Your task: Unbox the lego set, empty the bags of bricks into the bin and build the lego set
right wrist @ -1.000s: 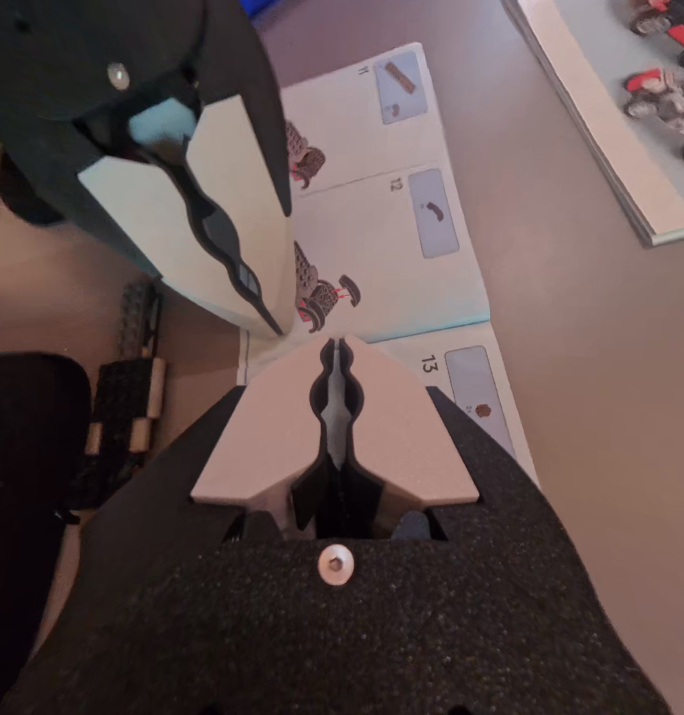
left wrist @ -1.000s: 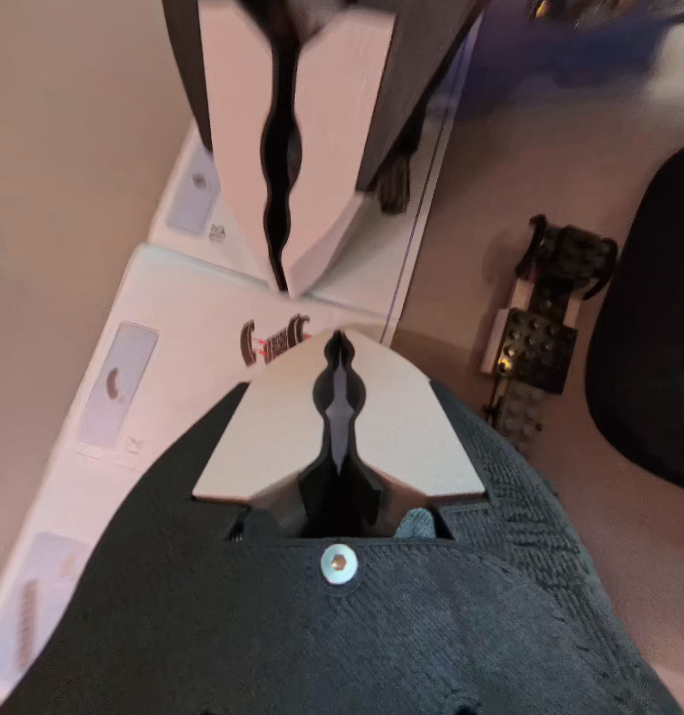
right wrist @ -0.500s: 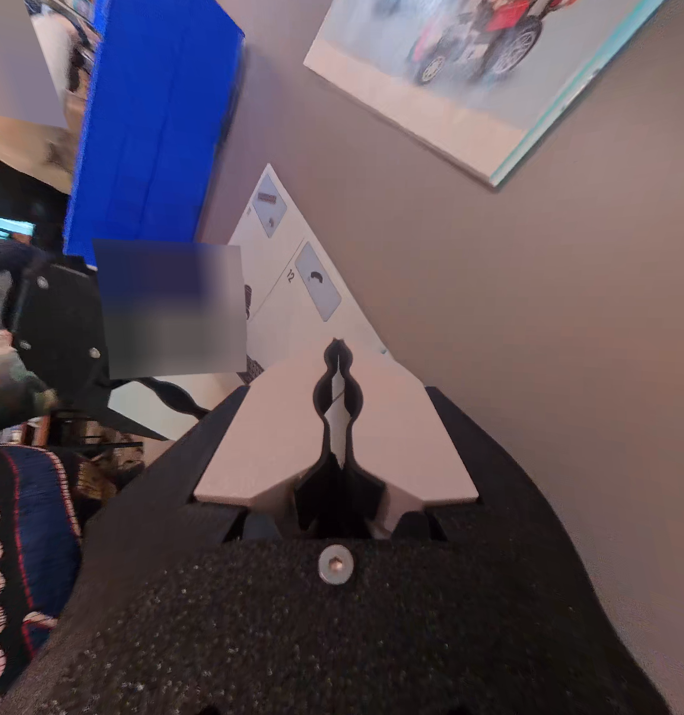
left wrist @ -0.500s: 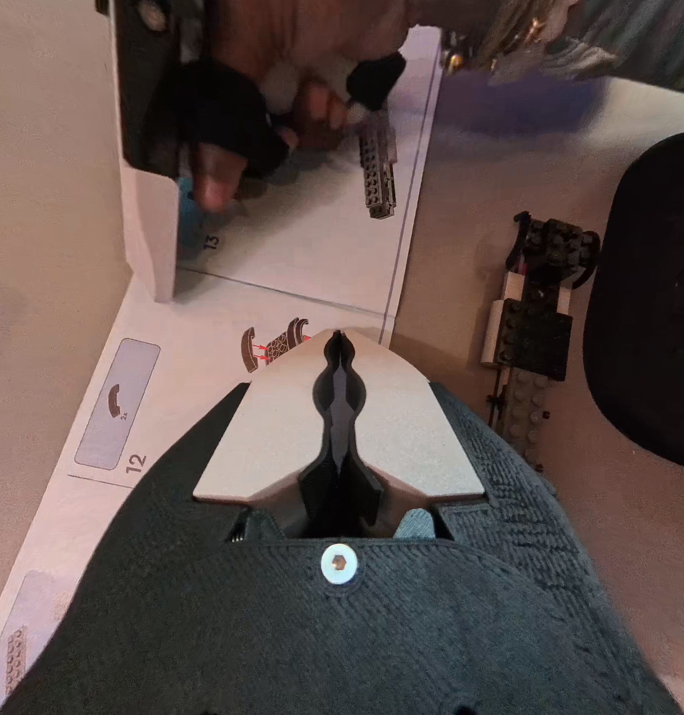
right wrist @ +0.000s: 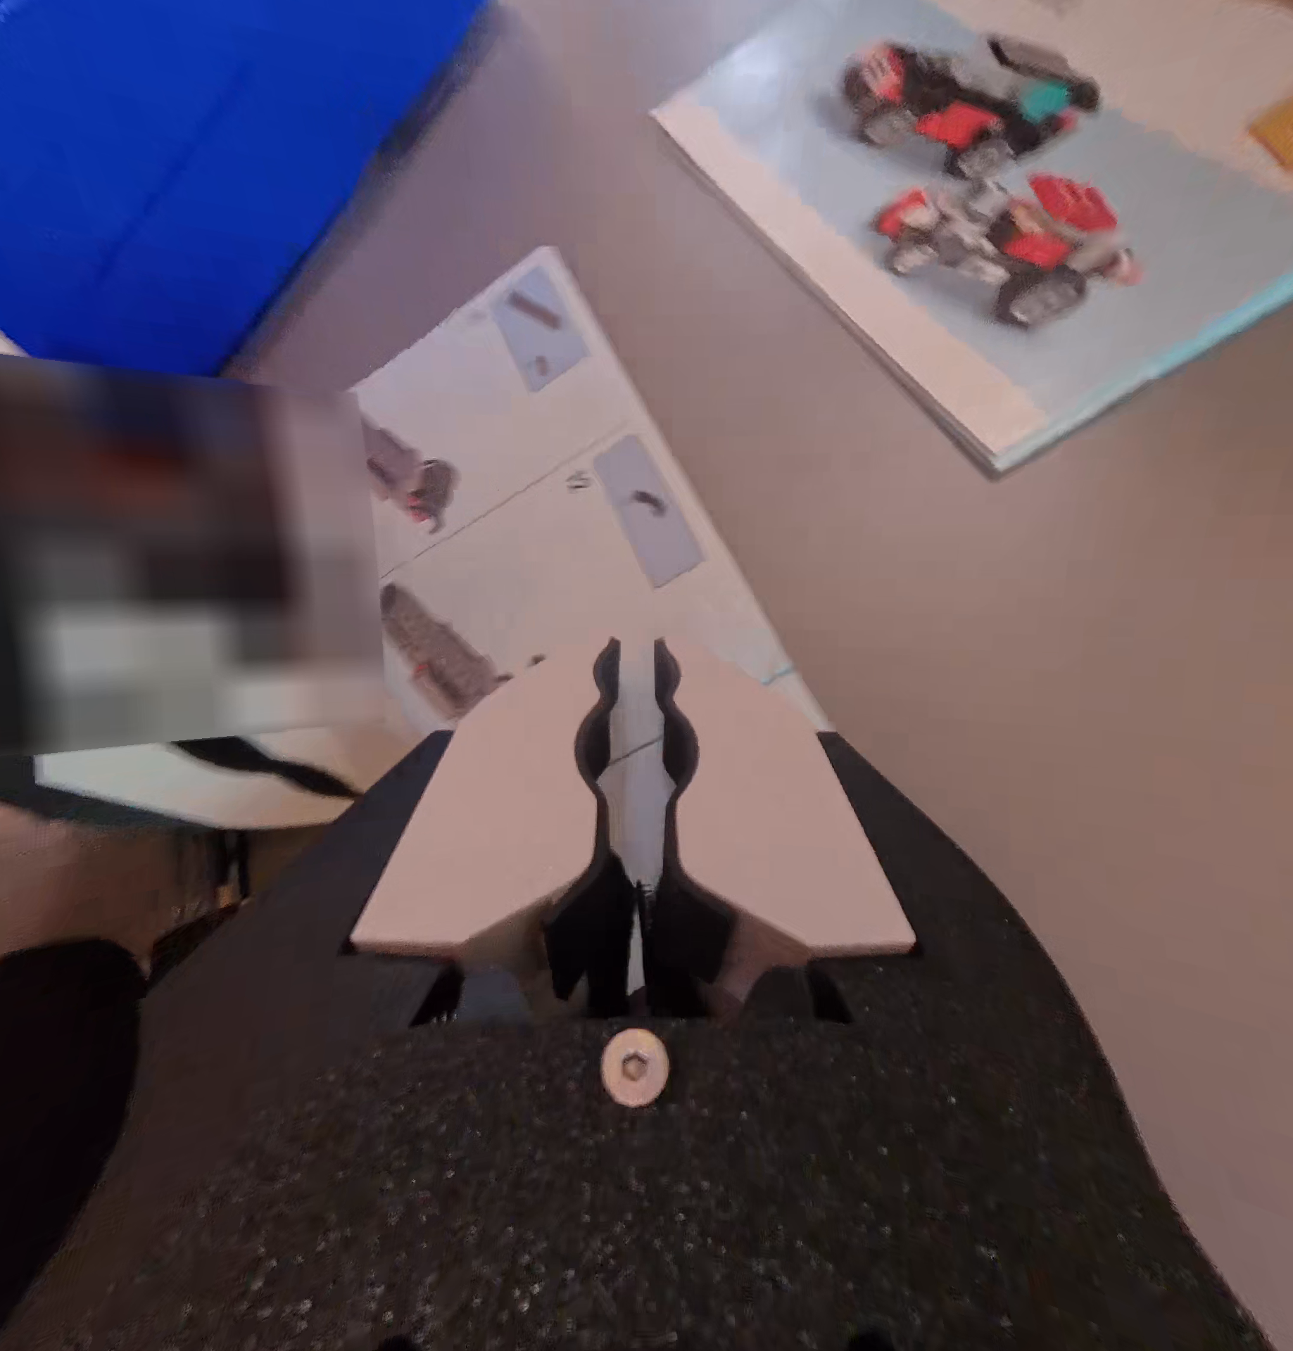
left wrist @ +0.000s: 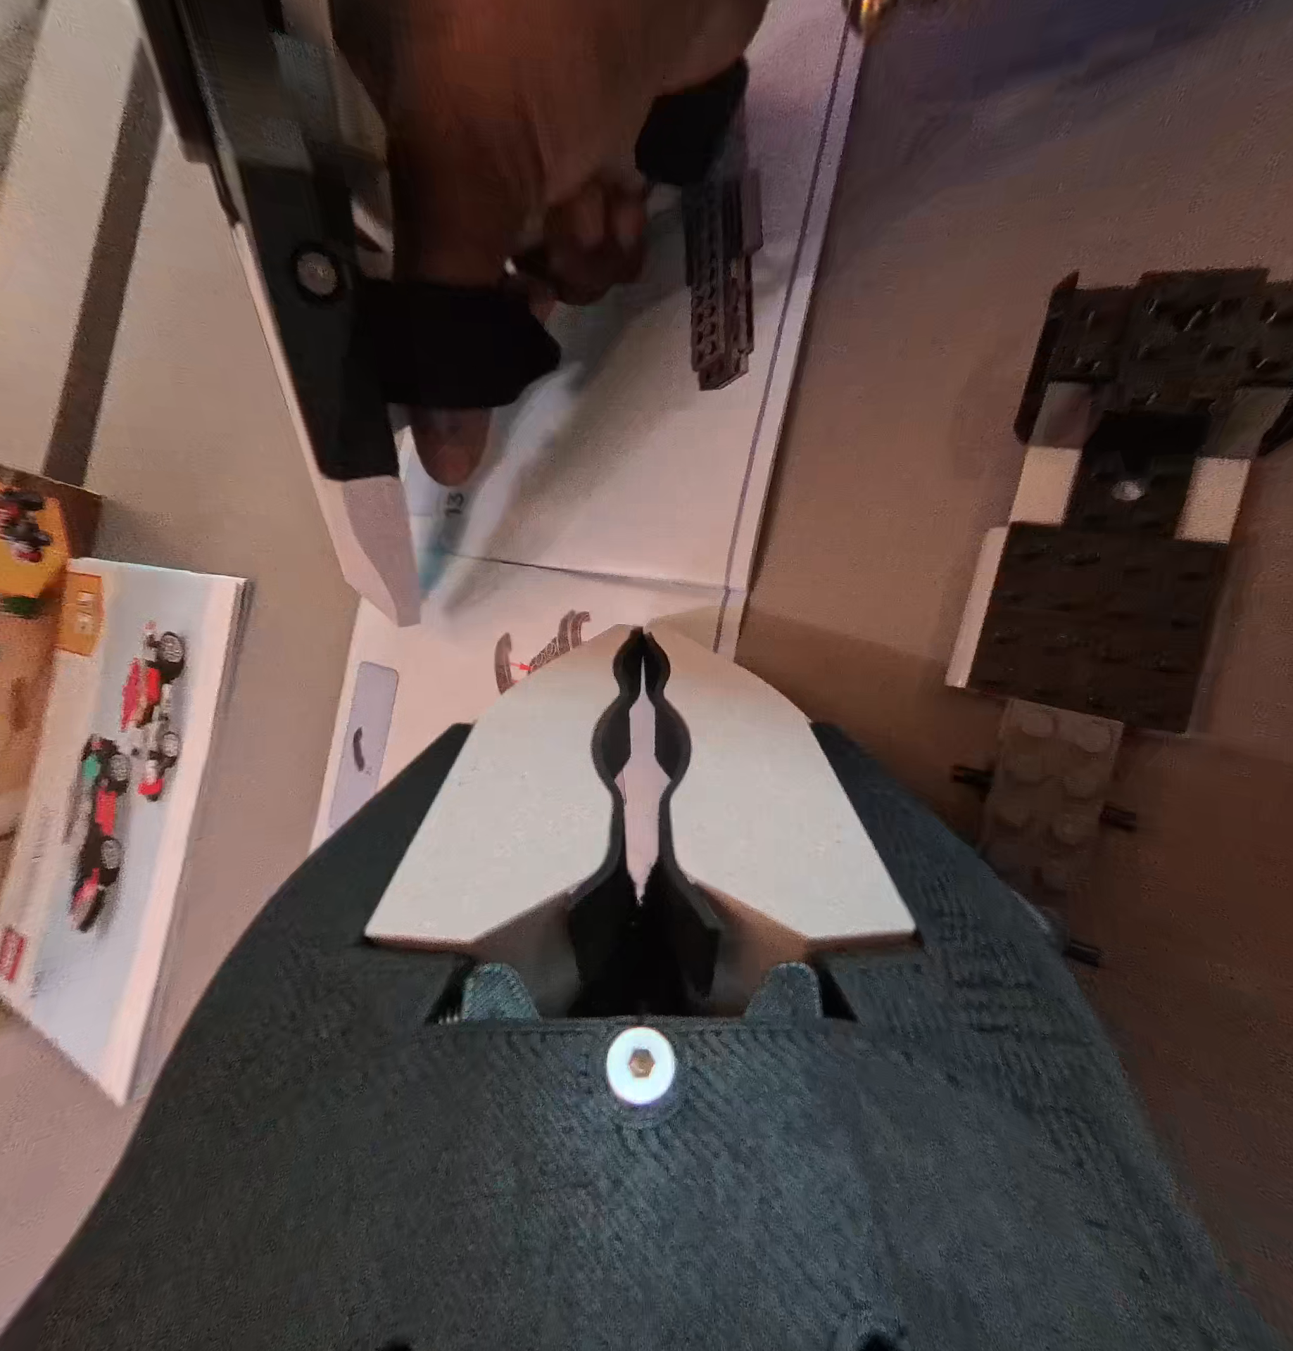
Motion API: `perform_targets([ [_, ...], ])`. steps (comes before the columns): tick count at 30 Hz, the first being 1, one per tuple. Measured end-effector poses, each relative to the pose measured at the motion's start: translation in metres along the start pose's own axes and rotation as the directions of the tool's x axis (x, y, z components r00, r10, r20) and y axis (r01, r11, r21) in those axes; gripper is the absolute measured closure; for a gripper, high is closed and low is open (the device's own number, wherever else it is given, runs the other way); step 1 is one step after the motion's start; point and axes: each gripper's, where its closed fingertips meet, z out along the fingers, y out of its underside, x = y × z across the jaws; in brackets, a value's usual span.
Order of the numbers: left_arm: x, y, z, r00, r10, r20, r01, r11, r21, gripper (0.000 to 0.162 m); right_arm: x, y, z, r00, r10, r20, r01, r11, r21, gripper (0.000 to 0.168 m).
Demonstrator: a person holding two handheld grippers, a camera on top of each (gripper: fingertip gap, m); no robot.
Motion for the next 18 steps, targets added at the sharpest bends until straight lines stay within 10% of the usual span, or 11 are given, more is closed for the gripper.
perform_targets([
  [1,-0.003,0.001,0.0,0.999,0.025,0.043,-0.024,1.0,-0.018,0.161,-0.009,-0.001,-0.006,0.999,-0.044,0.007,0.044,0.999,0.02,0.158],
  [9,-0.036,-0.006,-0.059,0.937,-0.32,0.137,0.285,0.931,0.227,0.145,-0.048,0.027,-0.064,0.93,-0.301,-0.209,0.319,0.946,0.06,0.143],
  [14,-0.003,-0.012,-0.108,0.854,-0.505,-0.121,0.502,0.741,0.447,0.13,-0.073,0.051,-0.067,0.929,-0.312,-0.197,0.331,0.941,0.074,0.132],
  [18,0.003,0.001,-0.145,0.823,-0.562,-0.082,0.529,0.706,0.471,0.129,-0.064,0.053,-0.054,0.928,-0.303,-0.216,0.317,0.948,0.032,0.141],
])
